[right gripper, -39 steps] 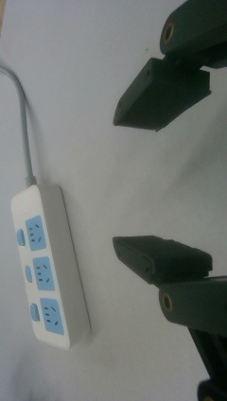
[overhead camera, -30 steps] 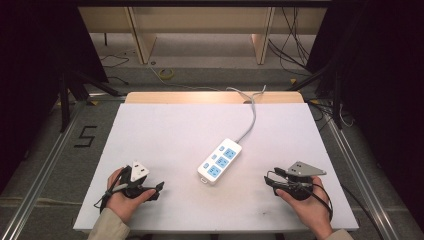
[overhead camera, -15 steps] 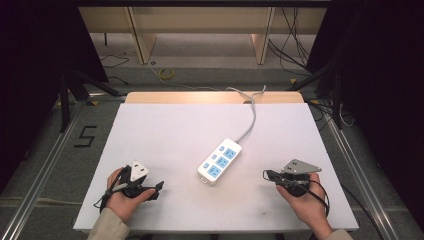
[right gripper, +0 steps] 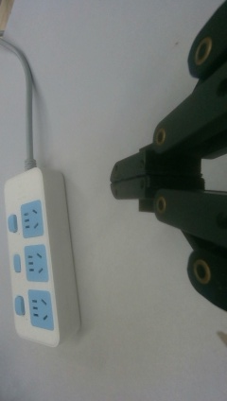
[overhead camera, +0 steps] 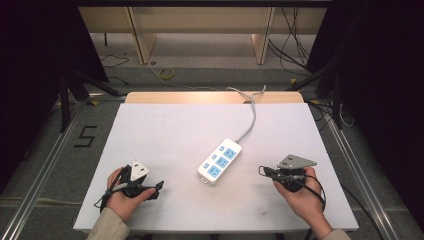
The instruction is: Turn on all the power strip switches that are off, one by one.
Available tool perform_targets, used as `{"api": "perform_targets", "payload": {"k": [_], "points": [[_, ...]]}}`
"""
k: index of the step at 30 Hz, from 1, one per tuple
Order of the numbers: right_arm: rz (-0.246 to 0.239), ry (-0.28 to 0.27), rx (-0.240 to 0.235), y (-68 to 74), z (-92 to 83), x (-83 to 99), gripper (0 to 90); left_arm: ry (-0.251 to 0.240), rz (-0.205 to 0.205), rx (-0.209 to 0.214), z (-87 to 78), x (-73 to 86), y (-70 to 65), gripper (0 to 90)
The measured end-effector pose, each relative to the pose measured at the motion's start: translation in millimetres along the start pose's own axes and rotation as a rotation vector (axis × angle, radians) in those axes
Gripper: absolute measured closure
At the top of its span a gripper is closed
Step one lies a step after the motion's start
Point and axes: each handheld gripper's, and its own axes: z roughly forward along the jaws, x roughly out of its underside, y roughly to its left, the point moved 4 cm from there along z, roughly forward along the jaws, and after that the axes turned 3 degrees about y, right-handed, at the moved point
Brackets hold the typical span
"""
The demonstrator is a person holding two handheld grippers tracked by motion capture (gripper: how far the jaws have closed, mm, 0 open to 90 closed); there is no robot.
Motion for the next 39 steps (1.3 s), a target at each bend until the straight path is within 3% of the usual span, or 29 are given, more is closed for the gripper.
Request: {"api": "perform_targets", "payload": {"k": [39], "points": [[-0.018, 0.029, -0.019, 6.4, 21.5, -28.1, 90.0, 0.005, -0.002, 0.001, 1.9, 0.9, -0.1, 16.4]]}}
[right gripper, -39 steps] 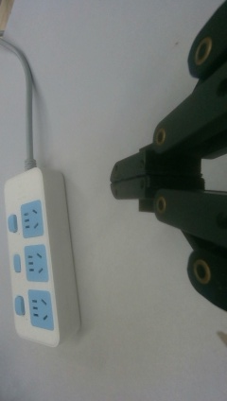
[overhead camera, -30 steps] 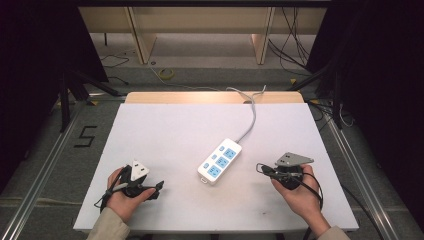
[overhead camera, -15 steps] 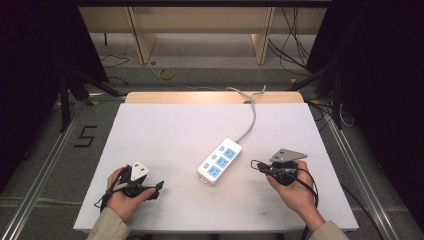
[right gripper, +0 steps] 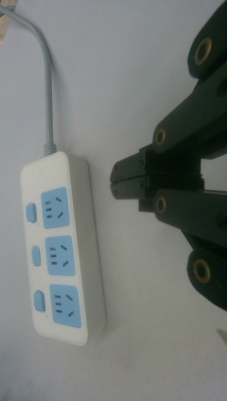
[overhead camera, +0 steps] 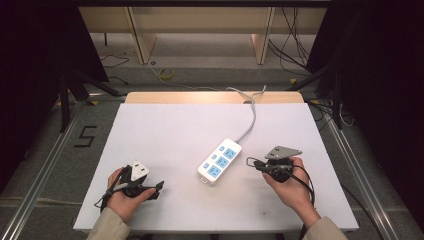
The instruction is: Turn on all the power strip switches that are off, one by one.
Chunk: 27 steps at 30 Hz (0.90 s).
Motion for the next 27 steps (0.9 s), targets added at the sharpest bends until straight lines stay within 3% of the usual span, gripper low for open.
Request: {"api": "perform_targets", "payload": {"k": [27], "points": [[-0.021, 0.003, -0.014, 7.3, 16.7, -21.2, 90.0, 0.0, 0.003, 0.0, 0.1, -0.1, -0.4, 16.4]]}}
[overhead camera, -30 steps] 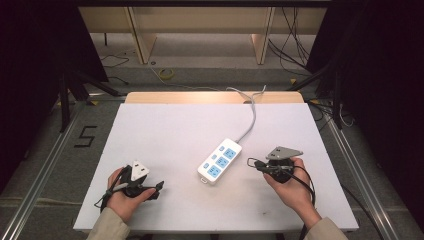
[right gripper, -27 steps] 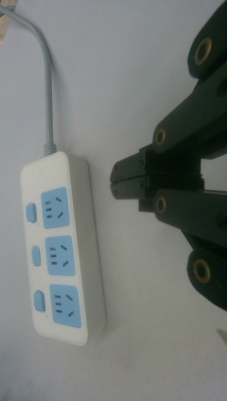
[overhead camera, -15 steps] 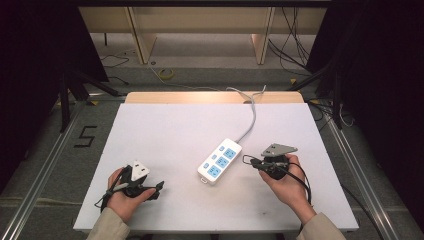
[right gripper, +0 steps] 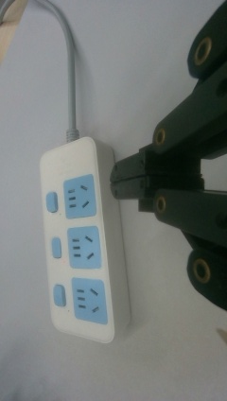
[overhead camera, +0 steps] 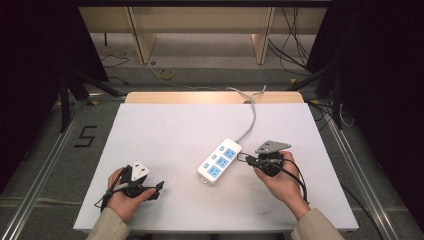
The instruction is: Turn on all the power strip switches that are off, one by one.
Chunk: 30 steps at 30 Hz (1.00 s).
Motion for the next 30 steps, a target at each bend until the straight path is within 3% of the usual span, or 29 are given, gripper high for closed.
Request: {"api": "perform_targets", "payload": {"k": [30], "points": [[-0.025, 0.024, -0.014, 7.3, 16.1, -16.9, 90.0, 0.003, 0.004, -0.001, 0.0, 0.0, 0.0, 16.5]]}}
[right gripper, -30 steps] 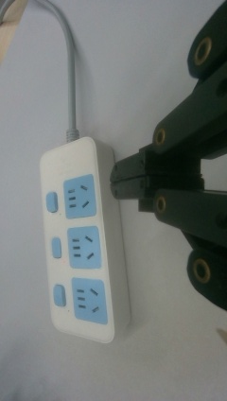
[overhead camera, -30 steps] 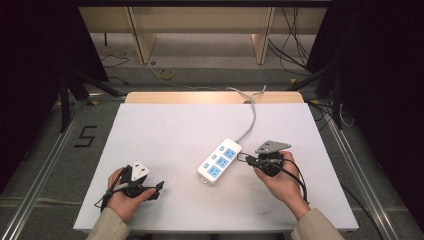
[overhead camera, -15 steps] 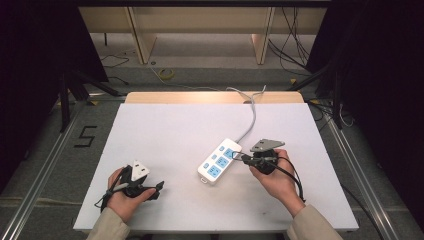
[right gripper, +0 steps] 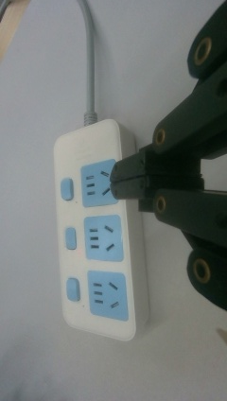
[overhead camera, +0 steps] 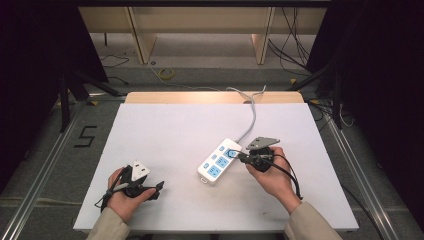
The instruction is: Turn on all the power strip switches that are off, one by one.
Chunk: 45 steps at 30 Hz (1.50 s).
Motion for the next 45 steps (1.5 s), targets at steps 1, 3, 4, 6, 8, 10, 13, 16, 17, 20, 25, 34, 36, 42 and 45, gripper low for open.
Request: {"api": "perform_targets", "payload": {"k": [1, 3, 4, 6, 8, 10, 13, 16, 17, 20, 25, 34, 36, 42, 45], "points": [[0.004, -0.001, 0.0, 0.1, 0.7, -0.7, 90.0, 0.0, 0.002, 0.001, 0.0, -0.1, 0.1, 16.5], [0.004, 0.002, 0.0, -0.3, 1.7, -1.8, 90.0, -0.002, 0.002, 0.0, 0.0, -0.1, 0.2, 16.5], [0.002, 0.002, 0.0, -0.6, 2.3, -2.4, 90.0, 0.0, 0.0, 0.0, -0.1, 0.0, 0.1, 16.5], [0.0, 0.004, -0.001, -1.0, 3.3, -3.6, 90.0, -0.002, 0.0, 0.0, 0.0, 0.0, 0.1, 16.5], [0.004, 0.004, 0.0, -1.3, 4.6, -5.3, 90.0, -0.002, 0.0, 0.0, 0.0, -0.1, 0.1, 16.5], [0.004, 0.005, -0.002, -1.6, 6.4, -6.3, 90.0, -0.002, 0.0, 0.0, 0.0, -0.1, 0.0, 16.5], [0.003, 0.01, -0.002, -1.4, 9.4, -7.7, 90.0, -0.001, 0.003, 0.0, -0.1, -0.1, 0.2, 16.5], [0.002, 0.013, -0.004, -0.8, 11.5, -9.9, 90.0, 0.0, 0.003, 0.001, 0.0, -0.1, -0.1, 16.5], [0.002, 0.013, -0.005, -0.5, 12.2, -10.8, 90.0, 0.0, 0.002, 0.0, 0.0, -0.1, -0.1, 16.5], [-0.001, 0.016, -0.005, -0.4, 14.5, -13.5, 90.0, -0.002, 0.001, 0.001, 0.2, -0.3, -0.2, 16.5], [-0.003, 0.022, -0.005, -0.3, 19.3, -17.7, 90.0, -0.001, 0.003, 0.001, 0.1, -0.2, -0.1, 16.5], [-0.005, 0.028, -0.011, 1.1, 27.7, -23.8, 90.0, -0.004, 0.001, 0.002, 0.5, -0.4, -0.4, 16.5], [-0.008, 0.031, -0.012, 0.9, 29.3, -25.2, 90.0, -0.003, 0.0, 0.002, 0.5, -0.3, -0.3, 16.5], [-0.012, 0.035, -0.014, 1.9, 35.3, -29.6, 90.0, -0.003, 0.001, 0.002, 0.4, -0.4, -0.3, 16.6], [-0.015, 0.039, -0.015, 1.8, 38.3, -31.4, 90.0, -0.004, 0.001, 0.003, 0.5, -0.4, -0.3, 16.6]]}}
